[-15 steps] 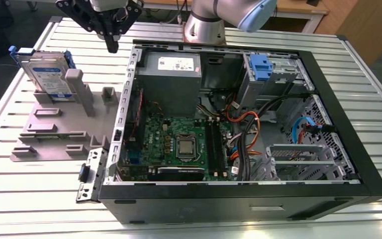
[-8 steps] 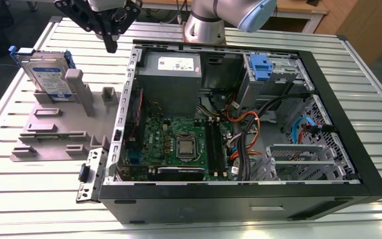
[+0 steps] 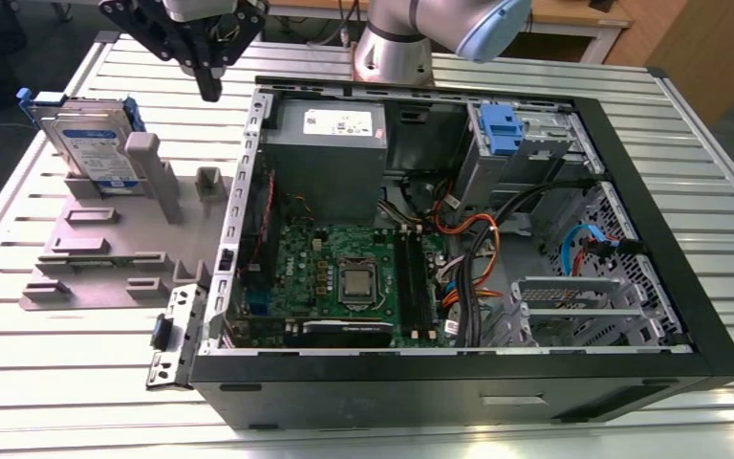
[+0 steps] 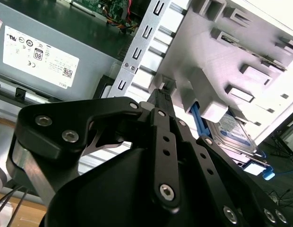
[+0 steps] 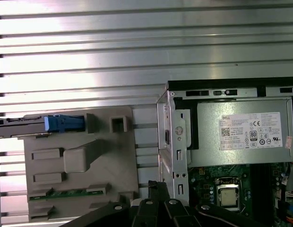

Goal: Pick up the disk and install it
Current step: 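Reach for the disk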

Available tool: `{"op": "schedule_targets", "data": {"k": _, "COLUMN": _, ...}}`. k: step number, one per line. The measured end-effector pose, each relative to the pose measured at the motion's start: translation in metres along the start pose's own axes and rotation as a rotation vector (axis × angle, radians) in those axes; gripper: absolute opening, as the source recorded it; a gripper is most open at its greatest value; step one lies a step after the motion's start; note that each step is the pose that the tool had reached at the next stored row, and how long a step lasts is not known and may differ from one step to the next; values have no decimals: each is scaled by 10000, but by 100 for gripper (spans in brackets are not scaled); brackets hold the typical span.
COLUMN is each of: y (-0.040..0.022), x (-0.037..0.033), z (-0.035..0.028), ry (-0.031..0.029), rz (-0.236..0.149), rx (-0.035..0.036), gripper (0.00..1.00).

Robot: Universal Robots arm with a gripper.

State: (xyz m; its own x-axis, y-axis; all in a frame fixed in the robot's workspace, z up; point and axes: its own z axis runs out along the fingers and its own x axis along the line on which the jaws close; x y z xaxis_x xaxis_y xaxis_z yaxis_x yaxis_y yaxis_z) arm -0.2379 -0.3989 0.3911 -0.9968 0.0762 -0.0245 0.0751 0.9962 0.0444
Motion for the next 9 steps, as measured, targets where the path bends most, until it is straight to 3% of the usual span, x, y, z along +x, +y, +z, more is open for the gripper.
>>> {"op": "schedule_targets", "data": {"k": 9, "y": -3, "x": 44, "z": 1, "ry": 0, "rz": 1, "rx": 0, "gripper": 11}}
